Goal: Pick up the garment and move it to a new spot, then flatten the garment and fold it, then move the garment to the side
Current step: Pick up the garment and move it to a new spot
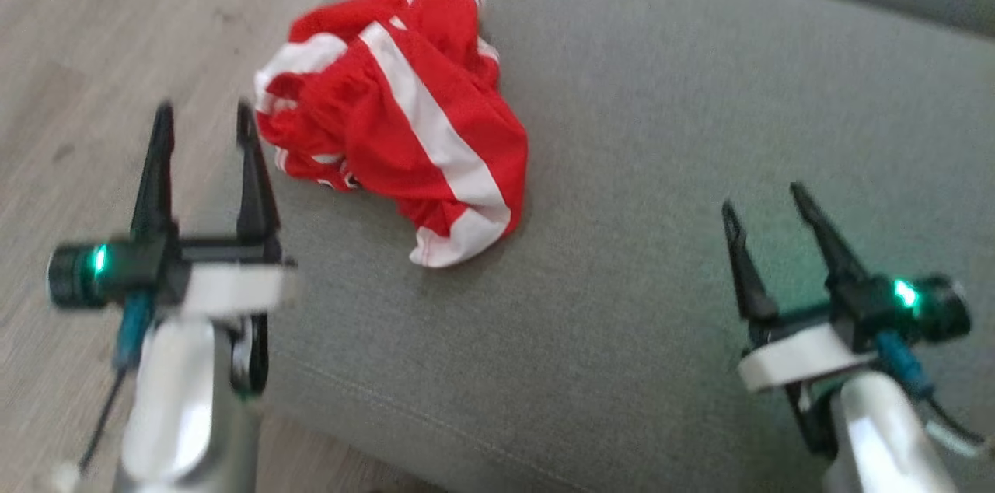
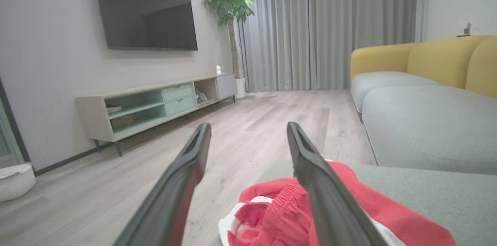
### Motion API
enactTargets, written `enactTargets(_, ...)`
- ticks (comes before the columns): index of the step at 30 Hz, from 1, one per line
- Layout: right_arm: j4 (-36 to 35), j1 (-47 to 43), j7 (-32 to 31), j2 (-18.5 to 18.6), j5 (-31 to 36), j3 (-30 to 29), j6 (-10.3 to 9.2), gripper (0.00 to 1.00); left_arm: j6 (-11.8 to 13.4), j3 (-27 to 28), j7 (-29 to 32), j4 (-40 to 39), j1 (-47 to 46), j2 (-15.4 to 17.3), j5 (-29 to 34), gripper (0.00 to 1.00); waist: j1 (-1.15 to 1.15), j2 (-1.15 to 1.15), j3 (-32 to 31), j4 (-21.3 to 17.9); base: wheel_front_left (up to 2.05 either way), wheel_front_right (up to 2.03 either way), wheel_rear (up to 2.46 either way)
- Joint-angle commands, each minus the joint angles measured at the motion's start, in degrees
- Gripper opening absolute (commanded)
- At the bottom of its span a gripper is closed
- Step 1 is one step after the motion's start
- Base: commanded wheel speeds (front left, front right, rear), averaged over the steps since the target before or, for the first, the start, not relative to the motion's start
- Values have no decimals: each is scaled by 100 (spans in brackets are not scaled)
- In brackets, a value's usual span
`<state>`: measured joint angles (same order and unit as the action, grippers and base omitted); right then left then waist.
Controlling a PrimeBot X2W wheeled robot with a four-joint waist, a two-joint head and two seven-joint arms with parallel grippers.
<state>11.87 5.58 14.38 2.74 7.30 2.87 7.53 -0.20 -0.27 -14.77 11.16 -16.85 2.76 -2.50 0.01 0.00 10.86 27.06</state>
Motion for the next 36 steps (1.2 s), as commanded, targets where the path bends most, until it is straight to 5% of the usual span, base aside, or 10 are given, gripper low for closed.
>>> enactTargets(1, -220, 355, 62, 191, 102, 116, -4, 100, -116, 146, -23, 214, -528, 98, -64, 100, -1, 0, 706, -213, 0, 0, 0)
enactTargets(6, -216, 731, 62, 595, 257, 367, -4, 100, -297, 77, -23, 1580, -1674, 129, -124, 100, -1, 0, 1406, -455, 0, 0, 0)
enactTargets(15, -144, 1087, 62, 879, 273, 669, -4, 100, -149, 86, 143, 4096, -2888, 261, -162, 100, -1, 0, 1870, -814, 0, 0, 0)
enactTargets(16, -138, 1089, 62, 882, 276, 672, -4, 100, -125, 84, 90, 4172, -2943, 271, -159, 35, -1, 0, 1873, -825, 0, 0, 0)
enactTargets(17, -130, 1087, 62, 880, 278, 672, -4, 100, -126, 77, 49, 4219, -2982, 277, -159, 0, -1, 0, 1863, -833, 0, 0, 0)
enactTargets(28, 23, 935, 62, 493, 166, 729, -4, 100, -361, -237, -21, 2733, -3026, 400, 53, 0, -1, 0, 980, -1056, 0, 0, 0)
enactTargets(36, 62, 498, 62, 99, -115, 577, -4, 100, -677, -1039, 35, 1498, -3645, 535, 203, 0, -1, 0, -121, -1960, 0, 0, 0)
